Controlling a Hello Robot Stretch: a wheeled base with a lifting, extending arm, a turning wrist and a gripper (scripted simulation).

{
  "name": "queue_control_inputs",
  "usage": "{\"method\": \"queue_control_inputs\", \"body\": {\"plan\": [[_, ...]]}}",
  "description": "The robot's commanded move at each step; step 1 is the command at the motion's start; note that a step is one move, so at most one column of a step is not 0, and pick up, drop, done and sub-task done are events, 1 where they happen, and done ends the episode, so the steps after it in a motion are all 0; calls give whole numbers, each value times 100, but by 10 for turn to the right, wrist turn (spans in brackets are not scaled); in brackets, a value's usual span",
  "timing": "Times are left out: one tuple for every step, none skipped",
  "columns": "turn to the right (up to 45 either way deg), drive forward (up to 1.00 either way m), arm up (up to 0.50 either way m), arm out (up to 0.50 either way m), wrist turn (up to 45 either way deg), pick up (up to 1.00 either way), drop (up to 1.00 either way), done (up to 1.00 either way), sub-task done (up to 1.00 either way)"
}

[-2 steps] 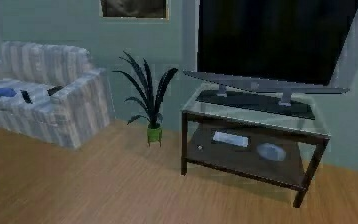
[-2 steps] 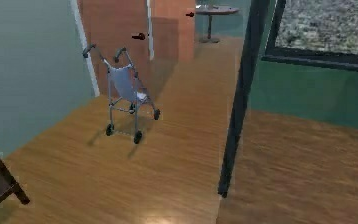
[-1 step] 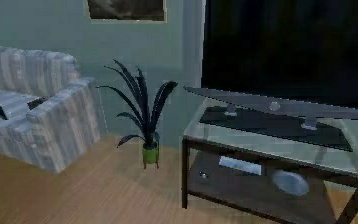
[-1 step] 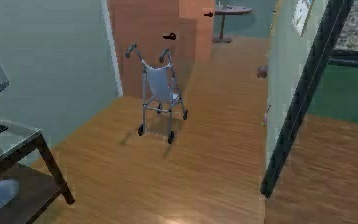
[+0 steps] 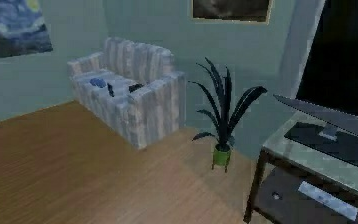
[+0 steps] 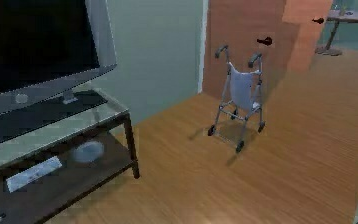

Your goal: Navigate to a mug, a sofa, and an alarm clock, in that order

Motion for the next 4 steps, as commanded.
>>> {"method": "queue_control_inputs", "body": {"plan": [[0, 15, 0, 0, 0, 0, 0, 0, 0], [-420, 0, 0, 0, 0, 0, 0, 0, 0], [0, 30, 0, 0, 0, 0, 0, 0, 0], [-30, 0, 0, 0, 0, 0, 0, 0, 0]]}}
